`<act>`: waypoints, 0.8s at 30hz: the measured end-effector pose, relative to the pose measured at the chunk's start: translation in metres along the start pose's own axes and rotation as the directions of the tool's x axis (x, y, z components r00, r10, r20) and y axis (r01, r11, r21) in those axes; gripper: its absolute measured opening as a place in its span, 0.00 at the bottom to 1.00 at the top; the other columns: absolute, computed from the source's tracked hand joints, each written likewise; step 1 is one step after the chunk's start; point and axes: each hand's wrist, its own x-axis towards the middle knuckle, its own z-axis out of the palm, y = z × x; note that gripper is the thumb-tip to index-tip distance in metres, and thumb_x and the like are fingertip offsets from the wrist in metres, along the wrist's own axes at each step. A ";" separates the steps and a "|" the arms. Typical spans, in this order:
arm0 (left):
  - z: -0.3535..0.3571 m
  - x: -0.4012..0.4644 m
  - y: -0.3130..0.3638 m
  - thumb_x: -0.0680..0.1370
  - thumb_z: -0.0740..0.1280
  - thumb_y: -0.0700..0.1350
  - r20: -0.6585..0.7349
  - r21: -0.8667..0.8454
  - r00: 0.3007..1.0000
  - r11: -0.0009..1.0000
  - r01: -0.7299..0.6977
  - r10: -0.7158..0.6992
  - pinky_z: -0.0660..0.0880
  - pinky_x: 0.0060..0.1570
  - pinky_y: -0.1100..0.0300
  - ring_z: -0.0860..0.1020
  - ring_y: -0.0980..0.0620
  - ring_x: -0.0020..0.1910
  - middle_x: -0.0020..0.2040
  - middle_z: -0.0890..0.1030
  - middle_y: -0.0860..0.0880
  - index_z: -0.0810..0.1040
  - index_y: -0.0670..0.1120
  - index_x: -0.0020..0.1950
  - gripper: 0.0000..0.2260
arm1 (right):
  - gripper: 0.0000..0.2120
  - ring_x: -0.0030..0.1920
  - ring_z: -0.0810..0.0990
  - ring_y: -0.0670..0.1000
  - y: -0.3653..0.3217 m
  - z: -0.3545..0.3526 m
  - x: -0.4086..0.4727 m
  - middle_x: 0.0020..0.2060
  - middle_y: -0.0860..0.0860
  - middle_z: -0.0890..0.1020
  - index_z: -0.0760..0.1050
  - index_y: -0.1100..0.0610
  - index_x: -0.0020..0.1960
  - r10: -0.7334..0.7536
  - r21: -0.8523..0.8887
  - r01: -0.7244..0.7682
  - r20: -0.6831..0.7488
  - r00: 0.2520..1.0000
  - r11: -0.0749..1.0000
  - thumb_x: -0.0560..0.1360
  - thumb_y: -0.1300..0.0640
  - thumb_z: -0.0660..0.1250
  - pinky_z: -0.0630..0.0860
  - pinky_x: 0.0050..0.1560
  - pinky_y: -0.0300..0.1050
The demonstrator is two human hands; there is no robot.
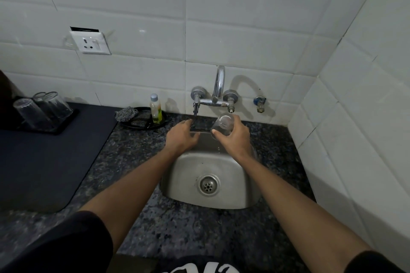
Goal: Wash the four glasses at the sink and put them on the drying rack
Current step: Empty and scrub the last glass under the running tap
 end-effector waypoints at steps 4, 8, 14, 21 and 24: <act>0.005 -0.005 0.004 0.79 0.68 0.57 0.026 0.004 1.000 1.000 0.016 -0.016 0.72 0.67 0.46 0.73 0.42 0.71 0.73 0.74 0.43 0.68 0.44 0.78 0.31 | 0.31 0.50 0.84 0.49 0.003 0.001 -0.004 0.50 0.45 0.85 0.75 0.47 0.63 0.023 -0.040 -0.023 0.017 1.000 0.999 0.65 0.40 0.80 0.83 0.51 0.51; 0.008 -0.009 0.006 0.78 0.68 0.56 0.023 0.009 0.999 1.000 0.023 -0.023 0.73 0.66 0.46 0.74 0.42 0.71 0.73 0.75 0.43 0.68 0.44 0.78 0.31 | 0.30 0.49 0.84 0.49 0.003 -0.002 -0.009 0.50 0.45 0.85 0.75 0.47 0.62 0.015 -0.079 -0.010 0.056 0.998 0.997 0.65 0.39 0.80 0.83 0.50 0.50; 0.007 -0.021 0.002 0.77 0.69 0.57 0.005 -0.015 0.999 0.999 0.036 -0.036 0.75 0.65 0.47 0.76 0.43 0.68 0.71 0.77 0.43 0.70 0.45 0.77 0.31 | 0.30 0.50 0.84 0.50 0.008 0.000 -0.014 0.51 0.47 0.85 0.76 0.49 0.61 0.044 -0.086 -0.039 0.057 0.997 0.996 0.65 0.40 0.81 0.81 0.48 0.49; -0.009 -0.041 -0.026 0.77 0.68 0.58 -0.050 -0.027 0.992 0.994 0.110 -0.112 0.76 0.63 0.49 0.78 0.45 0.66 0.69 0.78 0.45 0.71 0.47 0.75 0.29 | 0.25 0.47 0.82 0.43 -0.008 0.022 -0.019 0.48 0.45 0.84 0.77 0.50 0.56 -0.012 0.081 0.003 0.116 0.993 0.997 0.65 0.47 0.84 0.75 0.47 0.34; -0.026 -0.052 -0.051 0.77 0.68 0.57 -0.091 -0.032 0.977 0.981 0.193 -0.195 0.75 0.63 0.49 0.77 0.45 0.68 0.71 0.77 0.46 0.70 0.46 0.76 0.30 | 0.25 0.46 0.80 0.35 -0.027 0.043 -0.016 0.46 0.40 0.81 0.77 0.49 0.56 -0.099 0.177 0.065 0.188 0.977 0.982 0.65 0.50 0.85 0.72 0.45 0.25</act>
